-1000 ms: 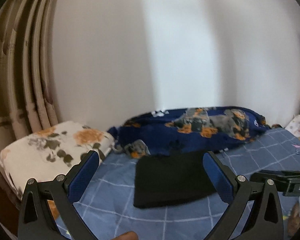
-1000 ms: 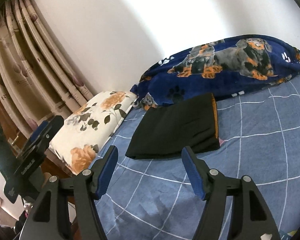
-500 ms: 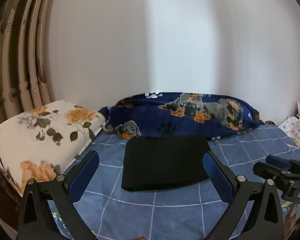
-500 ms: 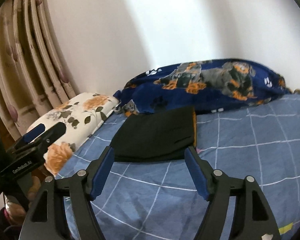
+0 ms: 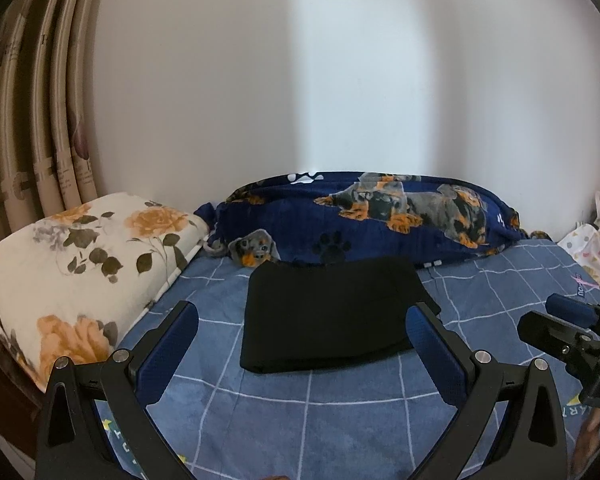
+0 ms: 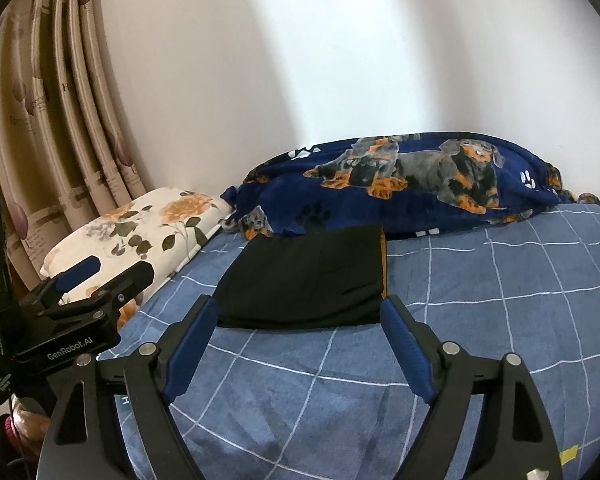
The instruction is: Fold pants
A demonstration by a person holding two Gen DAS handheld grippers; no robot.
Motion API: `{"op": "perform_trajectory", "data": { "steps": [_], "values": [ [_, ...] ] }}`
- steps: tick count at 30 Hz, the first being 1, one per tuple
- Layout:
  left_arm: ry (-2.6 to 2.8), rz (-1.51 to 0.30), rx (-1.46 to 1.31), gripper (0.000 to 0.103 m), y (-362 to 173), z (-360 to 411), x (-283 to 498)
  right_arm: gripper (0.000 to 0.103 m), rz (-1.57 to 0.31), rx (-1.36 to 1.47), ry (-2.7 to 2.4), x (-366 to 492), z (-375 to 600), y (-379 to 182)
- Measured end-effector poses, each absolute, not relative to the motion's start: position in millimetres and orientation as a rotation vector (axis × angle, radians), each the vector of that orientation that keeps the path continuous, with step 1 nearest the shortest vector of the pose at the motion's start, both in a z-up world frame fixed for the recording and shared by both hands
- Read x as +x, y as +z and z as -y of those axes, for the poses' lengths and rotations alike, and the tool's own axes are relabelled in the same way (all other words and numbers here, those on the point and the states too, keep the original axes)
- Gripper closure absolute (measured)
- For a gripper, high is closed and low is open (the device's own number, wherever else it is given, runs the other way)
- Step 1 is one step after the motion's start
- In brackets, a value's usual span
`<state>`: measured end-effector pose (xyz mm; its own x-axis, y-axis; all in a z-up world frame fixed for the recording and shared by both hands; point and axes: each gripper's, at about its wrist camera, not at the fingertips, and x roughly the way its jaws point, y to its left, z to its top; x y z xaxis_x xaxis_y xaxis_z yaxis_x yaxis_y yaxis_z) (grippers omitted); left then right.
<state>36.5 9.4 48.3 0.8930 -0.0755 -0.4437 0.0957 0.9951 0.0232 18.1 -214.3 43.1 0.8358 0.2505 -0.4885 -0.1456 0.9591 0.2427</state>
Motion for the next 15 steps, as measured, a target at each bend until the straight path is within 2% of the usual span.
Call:
{"op": "perform_trajectory", "data": {
  "steps": [15],
  "values": [
    [-0.087,-0.474,0.023,0.000,45.0,-12.5,37.3,0.016,-0.555,0.204,0.203,16.5,213.6,41.3]
  ]
}}
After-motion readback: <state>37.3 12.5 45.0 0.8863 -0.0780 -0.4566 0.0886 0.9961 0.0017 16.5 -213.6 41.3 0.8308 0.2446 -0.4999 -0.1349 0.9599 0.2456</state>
